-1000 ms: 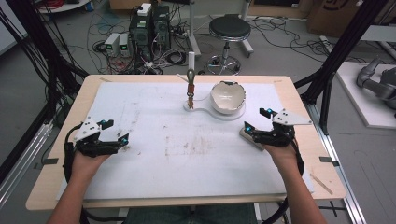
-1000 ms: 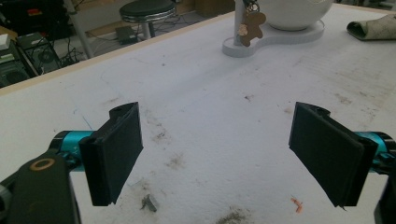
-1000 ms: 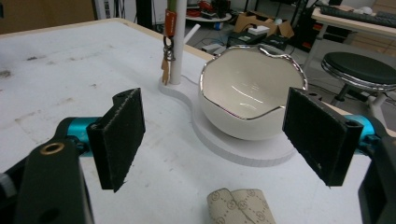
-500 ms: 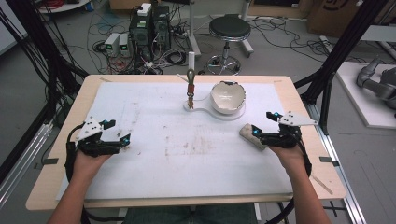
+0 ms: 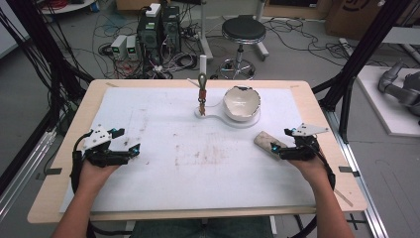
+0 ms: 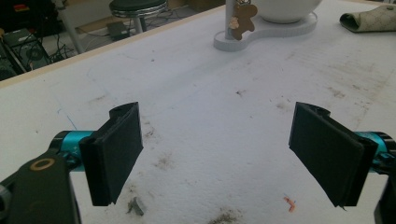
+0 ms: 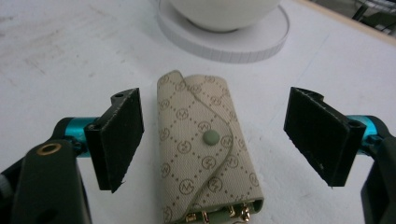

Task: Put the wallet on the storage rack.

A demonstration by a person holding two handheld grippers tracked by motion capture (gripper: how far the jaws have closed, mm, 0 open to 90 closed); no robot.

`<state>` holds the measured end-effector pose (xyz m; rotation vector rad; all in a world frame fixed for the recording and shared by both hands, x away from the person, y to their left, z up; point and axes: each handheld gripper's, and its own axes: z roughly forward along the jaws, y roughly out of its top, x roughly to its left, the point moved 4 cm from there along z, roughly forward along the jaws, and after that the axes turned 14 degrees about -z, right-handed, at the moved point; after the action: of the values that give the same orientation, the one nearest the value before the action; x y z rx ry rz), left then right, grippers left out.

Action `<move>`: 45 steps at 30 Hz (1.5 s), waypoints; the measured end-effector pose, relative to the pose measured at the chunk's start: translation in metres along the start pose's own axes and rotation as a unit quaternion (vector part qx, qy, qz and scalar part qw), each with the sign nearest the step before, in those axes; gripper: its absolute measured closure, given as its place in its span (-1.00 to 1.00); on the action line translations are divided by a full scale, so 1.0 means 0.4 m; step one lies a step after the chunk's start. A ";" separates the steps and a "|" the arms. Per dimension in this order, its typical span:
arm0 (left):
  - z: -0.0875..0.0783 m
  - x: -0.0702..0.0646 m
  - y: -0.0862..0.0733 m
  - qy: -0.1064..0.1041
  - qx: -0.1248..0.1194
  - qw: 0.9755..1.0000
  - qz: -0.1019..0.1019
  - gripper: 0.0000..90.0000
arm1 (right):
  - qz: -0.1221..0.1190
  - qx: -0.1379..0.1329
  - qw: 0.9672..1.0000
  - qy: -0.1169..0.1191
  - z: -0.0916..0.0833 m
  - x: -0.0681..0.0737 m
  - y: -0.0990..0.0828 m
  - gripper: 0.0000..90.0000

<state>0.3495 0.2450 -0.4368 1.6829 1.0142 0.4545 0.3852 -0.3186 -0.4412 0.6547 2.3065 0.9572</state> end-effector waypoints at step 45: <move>-0.001 0.002 0.001 0.001 -0.002 1.000 -0.001 -0.62 | 0.015 -0.004 0.999 0.045 -0.020 -0.024 0.004 -0.18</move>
<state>0.3497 0.2460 -0.4365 1.6771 1.0170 0.4570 0.3874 -0.3273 -0.4323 0.6552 2.3761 1.0297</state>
